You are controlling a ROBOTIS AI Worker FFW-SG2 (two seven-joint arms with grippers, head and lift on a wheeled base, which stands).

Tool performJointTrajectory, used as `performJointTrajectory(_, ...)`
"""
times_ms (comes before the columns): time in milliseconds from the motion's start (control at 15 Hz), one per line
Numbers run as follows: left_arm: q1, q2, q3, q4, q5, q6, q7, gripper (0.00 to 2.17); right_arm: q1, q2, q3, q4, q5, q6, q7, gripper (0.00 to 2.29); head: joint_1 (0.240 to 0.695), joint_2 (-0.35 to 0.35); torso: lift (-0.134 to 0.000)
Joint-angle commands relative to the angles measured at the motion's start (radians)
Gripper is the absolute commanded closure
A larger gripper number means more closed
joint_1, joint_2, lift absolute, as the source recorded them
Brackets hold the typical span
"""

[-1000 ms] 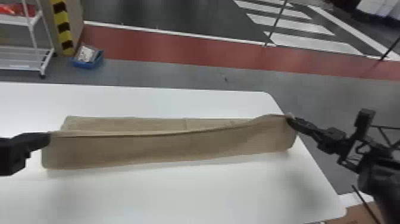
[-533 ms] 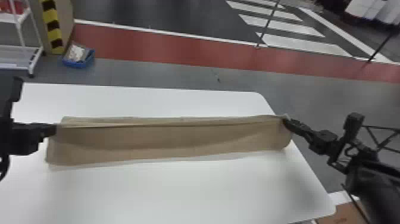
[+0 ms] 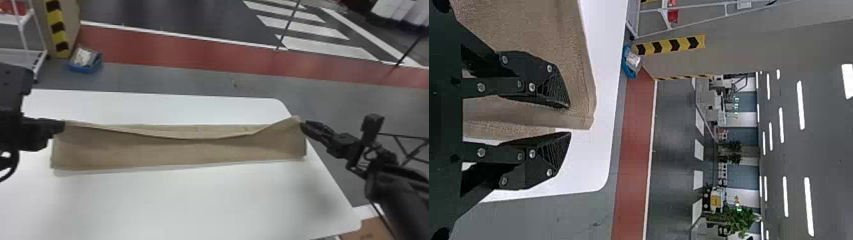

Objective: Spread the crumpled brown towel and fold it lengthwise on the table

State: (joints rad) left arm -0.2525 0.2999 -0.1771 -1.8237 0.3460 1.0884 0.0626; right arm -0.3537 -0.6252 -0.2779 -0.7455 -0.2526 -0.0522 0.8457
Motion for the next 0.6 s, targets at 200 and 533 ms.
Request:
performJointTrajectory(200,-0.088,-0.035,-0.071,0.182,-0.038,-0.159,-0.012,0.18,-0.028,0.038,0.083,0.002,0.016,-0.004,-0.139,0.05,0.695,-0.321,-0.123)
performJointTrajectory(533,-0.094,-0.064,-0.087,0.231,-0.064,-0.304,0.017,0.14,-0.044,0.042,0.082,-0.008,-0.002,0.009,-0.126,0.05,0.676,-0.302,-0.123)
